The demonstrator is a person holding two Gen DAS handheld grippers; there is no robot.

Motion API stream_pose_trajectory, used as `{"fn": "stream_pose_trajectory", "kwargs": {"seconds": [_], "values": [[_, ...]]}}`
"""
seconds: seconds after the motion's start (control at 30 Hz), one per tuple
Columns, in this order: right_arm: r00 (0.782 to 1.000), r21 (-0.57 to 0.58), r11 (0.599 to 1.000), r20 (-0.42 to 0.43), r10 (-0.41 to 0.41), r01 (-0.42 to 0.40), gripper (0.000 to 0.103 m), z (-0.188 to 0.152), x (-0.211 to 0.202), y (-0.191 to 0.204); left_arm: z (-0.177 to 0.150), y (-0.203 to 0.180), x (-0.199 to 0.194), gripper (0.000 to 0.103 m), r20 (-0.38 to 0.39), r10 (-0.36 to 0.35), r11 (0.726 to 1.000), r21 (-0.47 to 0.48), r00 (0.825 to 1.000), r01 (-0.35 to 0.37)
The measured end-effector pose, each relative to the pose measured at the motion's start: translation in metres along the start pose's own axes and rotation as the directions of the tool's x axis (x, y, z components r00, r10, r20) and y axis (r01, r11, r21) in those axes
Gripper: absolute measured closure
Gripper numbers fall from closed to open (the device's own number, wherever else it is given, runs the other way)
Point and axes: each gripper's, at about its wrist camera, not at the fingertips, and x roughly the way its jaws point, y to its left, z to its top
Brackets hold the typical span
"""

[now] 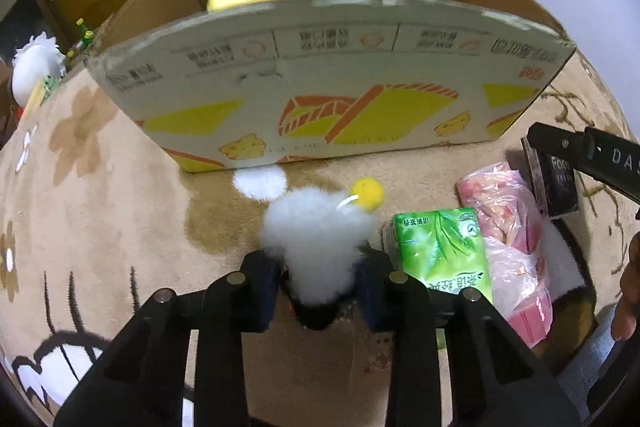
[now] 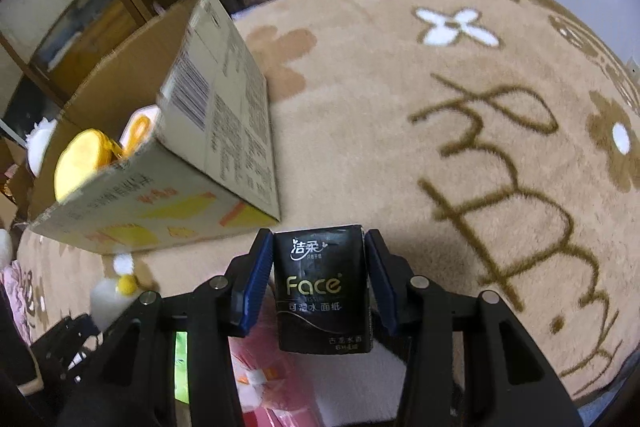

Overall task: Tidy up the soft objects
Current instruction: 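Grasp the white fluffy penguin with left tool while right tool grasps the black Face tissue pack, then lift the penguin and Face tissue pack over the box and lower them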

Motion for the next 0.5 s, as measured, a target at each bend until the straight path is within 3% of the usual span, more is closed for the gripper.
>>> {"fn": "stream_pose_trajectory", "kwargs": {"seconds": [0.3,0.5], "values": [[0.997,-0.023,0.998,0.052,0.064,-0.063,0.054,0.001,-0.018,0.006,-0.008,0.004,-0.039,0.073,0.118,0.063,0.998,-0.037,0.991,-0.059],[0.983,-0.059,0.993,0.148,0.108,-0.101,0.054,0.008,-0.051,0.018,-0.004,0.005,-0.076,0.073,0.22,0.079,0.996,-0.057,0.972,-0.068]]}}
